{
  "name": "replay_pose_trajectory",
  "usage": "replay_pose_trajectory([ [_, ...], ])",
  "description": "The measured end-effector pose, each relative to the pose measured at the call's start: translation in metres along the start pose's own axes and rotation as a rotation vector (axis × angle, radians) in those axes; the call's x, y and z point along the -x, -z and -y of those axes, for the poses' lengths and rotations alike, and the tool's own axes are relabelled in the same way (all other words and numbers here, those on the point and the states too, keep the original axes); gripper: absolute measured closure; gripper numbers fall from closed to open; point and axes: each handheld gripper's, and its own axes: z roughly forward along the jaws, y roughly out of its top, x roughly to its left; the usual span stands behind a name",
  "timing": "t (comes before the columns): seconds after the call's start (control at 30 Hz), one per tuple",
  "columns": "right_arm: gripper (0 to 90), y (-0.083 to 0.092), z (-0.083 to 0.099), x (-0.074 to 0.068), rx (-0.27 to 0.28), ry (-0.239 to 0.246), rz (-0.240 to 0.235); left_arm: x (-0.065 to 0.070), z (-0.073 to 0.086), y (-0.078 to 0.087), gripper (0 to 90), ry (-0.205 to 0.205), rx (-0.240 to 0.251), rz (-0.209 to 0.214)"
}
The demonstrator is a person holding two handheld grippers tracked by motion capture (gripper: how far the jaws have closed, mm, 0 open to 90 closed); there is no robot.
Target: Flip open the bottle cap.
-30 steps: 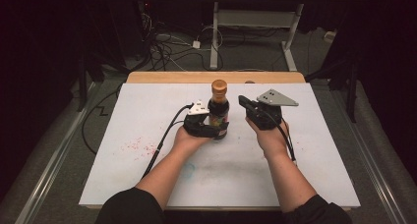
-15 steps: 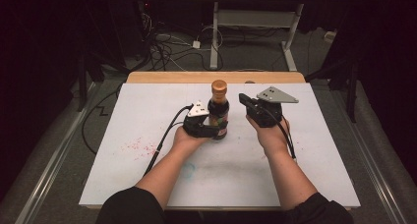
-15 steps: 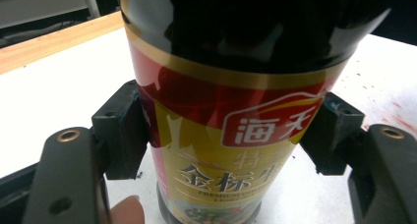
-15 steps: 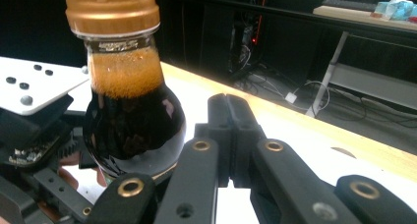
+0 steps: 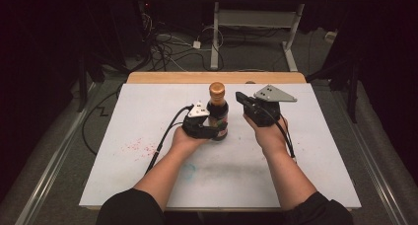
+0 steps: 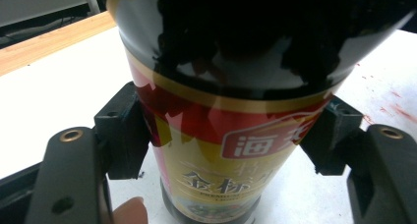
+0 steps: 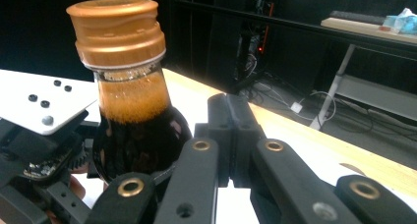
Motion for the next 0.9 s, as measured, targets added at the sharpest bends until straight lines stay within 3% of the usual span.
replay_pose_trajectory([
  [0.03,90.0,-0.001,-0.001,-0.001,0.002,0.005,-0.002,0.001,0.000,0.000,28.3,0.000,-0.002,-0.002],
  [0.07,90.0,-0.001,-0.001,-0.003,0.002,0.006,-0.004,-0.001,0.000,0.003,28.3,-0.049,-0.048,-0.007],
  [0.1,90.0,0.000,-0.002,-0.004,0.005,0.010,-0.006,-0.001,0.000,0.003,28.4,-0.060,-0.055,-0.004],
  [0.27,90.0,0.001,-0.005,-0.008,0.011,0.026,-0.013,-0.002,0.002,0.003,28.4,-0.063,-0.047,0.010],
  [0.37,90.0,0.000,-0.005,-0.008,0.007,0.035,-0.015,-0.004,0.004,0.002,28.2,-0.052,-0.026,0.019],
  [0.43,90.0,0.000,-0.005,-0.008,0.005,0.035,-0.016,-0.004,0.008,0.001,28.1,-0.031,0.014,0.032],
  [0.5,90.0,0.001,-0.006,-0.007,0.011,0.034,-0.013,-0.004,0.011,0.002,27.9,-0.002,0.060,0.047],
  [0.53,90.0,0.001,-0.006,-0.007,0.011,0.037,-0.016,-0.003,0.013,0.000,27.8,0.045,0.107,0.049],
  [0.7,90.0,0.001,-0.007,-0.008,0.008,0.041,-0.030,-0.003,0.012,0.000,27.8,0.046,0.100,0.045],
  [0.73,90.0,0.001,-0.008,-0.008,0.005,0.034,-0.033,-0.005,0.012,0.002,27.8,0.017,0.074,0.054],
  [0.77,90.0,0.001,-0.008,-0.009,0.004,0.035,-0.036,-0.005,0.012,0.002,27.7,0.019,0.074,0.056],
  [0.8,90.0,0.000,-0.009,-0.010,0.002,0.041,-0.037,-0.003,0.012,0.001,27.7,0.049,0.094,0.046],
  [0.9,90.0,0.000,-0.012,-0.012,0.000,0.034,-0.039,-0.002,0.012,0.001,27.8,0.045,0.087,0.041],
])
